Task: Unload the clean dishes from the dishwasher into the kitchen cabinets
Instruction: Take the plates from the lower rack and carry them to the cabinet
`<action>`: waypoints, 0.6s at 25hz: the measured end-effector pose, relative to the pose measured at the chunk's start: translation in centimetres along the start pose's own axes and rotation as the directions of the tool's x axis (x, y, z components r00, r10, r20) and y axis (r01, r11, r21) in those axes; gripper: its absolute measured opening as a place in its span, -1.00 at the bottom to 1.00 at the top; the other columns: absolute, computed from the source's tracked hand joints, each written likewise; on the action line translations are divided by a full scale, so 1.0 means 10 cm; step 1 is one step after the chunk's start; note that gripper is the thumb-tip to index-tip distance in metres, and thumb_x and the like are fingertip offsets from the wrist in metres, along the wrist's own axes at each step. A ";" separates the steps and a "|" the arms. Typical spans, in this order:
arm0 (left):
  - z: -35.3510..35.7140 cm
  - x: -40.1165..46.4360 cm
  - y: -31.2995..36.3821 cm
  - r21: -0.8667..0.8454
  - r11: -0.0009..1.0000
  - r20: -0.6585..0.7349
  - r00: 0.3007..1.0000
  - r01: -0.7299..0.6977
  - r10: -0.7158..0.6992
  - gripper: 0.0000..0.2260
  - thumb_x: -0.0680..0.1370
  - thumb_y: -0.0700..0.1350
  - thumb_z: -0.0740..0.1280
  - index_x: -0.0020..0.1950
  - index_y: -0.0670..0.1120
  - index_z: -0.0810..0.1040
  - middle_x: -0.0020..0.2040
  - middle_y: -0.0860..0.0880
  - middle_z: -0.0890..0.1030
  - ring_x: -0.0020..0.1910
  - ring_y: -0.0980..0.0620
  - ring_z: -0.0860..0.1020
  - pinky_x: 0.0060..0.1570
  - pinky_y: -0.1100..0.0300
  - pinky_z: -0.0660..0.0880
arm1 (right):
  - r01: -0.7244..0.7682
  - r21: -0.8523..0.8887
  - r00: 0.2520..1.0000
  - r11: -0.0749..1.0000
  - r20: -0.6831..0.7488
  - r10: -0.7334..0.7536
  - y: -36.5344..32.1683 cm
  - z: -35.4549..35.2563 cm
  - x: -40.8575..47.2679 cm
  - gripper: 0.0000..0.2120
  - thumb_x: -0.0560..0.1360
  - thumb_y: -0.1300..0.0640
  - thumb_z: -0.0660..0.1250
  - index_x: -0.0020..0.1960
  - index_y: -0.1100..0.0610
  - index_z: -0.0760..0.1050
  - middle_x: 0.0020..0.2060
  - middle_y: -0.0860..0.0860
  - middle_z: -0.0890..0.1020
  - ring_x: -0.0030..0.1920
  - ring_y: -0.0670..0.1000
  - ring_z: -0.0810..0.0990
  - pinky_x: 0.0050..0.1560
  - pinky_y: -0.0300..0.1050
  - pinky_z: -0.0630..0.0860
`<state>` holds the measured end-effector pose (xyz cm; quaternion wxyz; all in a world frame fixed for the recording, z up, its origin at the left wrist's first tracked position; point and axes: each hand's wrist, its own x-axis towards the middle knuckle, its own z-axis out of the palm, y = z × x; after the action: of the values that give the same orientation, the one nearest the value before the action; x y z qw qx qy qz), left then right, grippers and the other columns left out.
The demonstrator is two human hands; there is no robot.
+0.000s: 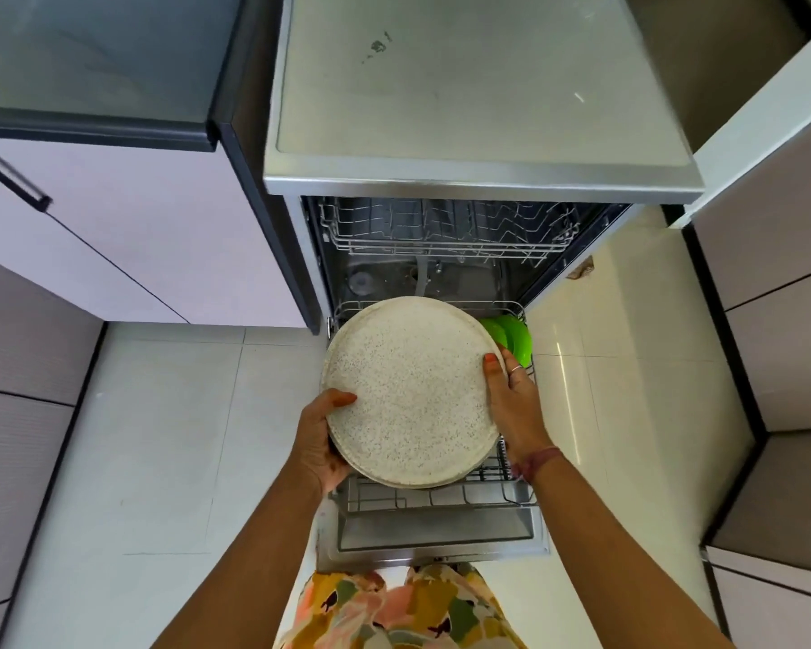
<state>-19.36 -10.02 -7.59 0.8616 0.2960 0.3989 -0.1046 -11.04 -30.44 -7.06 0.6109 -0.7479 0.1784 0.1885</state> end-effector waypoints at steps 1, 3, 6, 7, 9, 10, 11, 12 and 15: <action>0.04 0.06 -0.06 -0.011 1.000 -0.037 0.999 -0.013 0.013 -0.43 0.15 -0.17 0.39 0.17 -0.14 0.52 -0.01 -0.19 0.63 0.02 -0.24 0.57 -0.09 -0.11 0.56 | -0.010 0.014 1.000 1.000 0.027 0.009 0.04 -0.06 0.09 -0.56 0.59 -0.07 0.17 0.44 0.00 0.33 0.23 -0.05 0.50 0.17 -0.04 0.48 -0.03 -0.26 0.49; 0.10 0.20 -0.19 -0.023 0.999 -0.100 0.994 -0.044 0.042 -0.46 0.18 -0.17 0.35 0.17 -0.14 0.52 0.01 -0.19 0.60 0.01 -0.23 0.56 -0.07 -0.11 0.55 | -0.111 0.117 0.992 0.987 0.081 0.102 0.12 -0.22 0.31 -0.57 0.56 -0.16 0.18 0.36 -0.02 0.43 0.19 -0.04 0.57 0.15 -0.01 0.55 0.08 -0.11 0.55; 0.14 0.43 -0.40 -0.040 0.997 -0.164 0.985 -0.065 0.057 -0.54 0.24 -0.17 0.32 0.15 -0.13 0.53 0.03 -0.19 0.59 0.01 -0.24 0.56 -0.01 -0.16 0.54 | -0.273 0.216 0.962 0.937 0.083 0.261 0.43 -0.48 0.85 -0.62 0.56 -0.20 0.17 0.21 0.01 0.53 0.09 0.03 0.64 0.09 0.06 0.61 0.11 0.06 0.57; 0.13 0.53 -0.47 -0.038 0.996 -0.181 0.981 -0.081 0.073 -0.61 0.30 -0.17 0.29 0.13 -0.12 0.53 0.01 -0.18 0.60 0.00 -0.23 0.57 -0.01 -0.15 0.54 | -0.318 0.241 0.948 0.917 0.057 0.314 0.60 -0.54 1.08 -0.67 0.59 -0.10 0.17 0.20 0.06 0.52 0.10 0.05 0.62 0.10 0.07 0.60 0.13 0.05 0.55; 0.07 0.69 -0.60 -0.043 0.992 -0.220 0.970 -0.116 0.104 -0.73 0.44 -0.22 0.18 0.10 -0.10 0.53 -0.05 -0.14 0.61 -0.04 -0.19 0.56 -0.06 -0.10 0.55 | -0.369 0.248 0.925 0.896 0.007 0.380 0.94 -0.65 1.48 -0.79 0.61 0.07 0.14 0.09 0.10 0.52 0.04 0.07 0.58 0.05 0.06 0.57 0.08 -0.03 0.52; 0.03 0.82 -0.67 -0.050 0.991 -0.237 0.965 -0.124 0.109 -0.74 0.47 -0.24 0.14 0.08 -0.10 0.53 -0.09 -0.12 0.62 -0.05 -0.18 0.56 -0.09 -0.07 0.56 | -0.397 0.227 0.913 0.889 -0.002 0.408 1.14 -0.67 1.68 -0.82 0.61 0.12 0.12 -0.01 0.08 0.50 -0.03 0.07 0.56 -0.02 0.03 0.55 0.01 -0.08 0.50; -0.02 0.96 -0.74 -0.059 0.990 -0.261 0.959 -0.132 0.112 -0.74 0.49 -0.25 0.12 0.06 -0.09 0.54 -0.13 -0.09 0.63 -0.07 -0.16 0.56 -0.13 -0.05 0.57 | -0.419 0.157 0.904 0.895 -0.022 0.427 1.35 -0.68 1.88 -0.83 0.60 0.15 0.11 -0.06 0.08 0.47 -0.08 0.07 0.52 -0.10 0.01 0.53 -0.04 -0.09 0.49; -0.07 1.11 -0.82 -0.065 0.988 -0.284 0.951 -0.143 0.120 -0.73 0.50 -0.26 0.11 0.05 -0.09 0.55 -0.16 -0.07 0.64 -0.09 -0.14 0.57 -0.14 -0.03 0.57 | -0.419 0.104 0.904 0.902 -0.050 0.426 1.55 -0.67 2.08 -0.85 0.60 0.17 0.11 -0.03 0.11 0.45 -0.07 0.10 0.50 -0.15 0.00 0.50 -0.02 -0.07 0.49; -0.23 1.57 -1.01 -0.083 0.978 -0.316 0.936 -0.193 0.158 -0.69 0.50 -0.26 0.06 0.01 -0.08 0.57 -0.19 -0.04 0.65 -0.14 -0.10 0.61 -0.13 -0.02 0.58 | -0.377 -0.076 0.925 0.923 -0.090 0.370 2.02 -0.51 2.59 -0.66 0.61 0.12 0.11 0.27 0.31 0.40 0.02 0.13 0.47 -0.04 0.05 0.44 0.11 0.03 0.47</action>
<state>-14.64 -15.91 -24.83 0.8102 0.2941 0.5053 0.0425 1.62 -40.23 -36.17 0.5218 -0.7339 0.3313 0.2819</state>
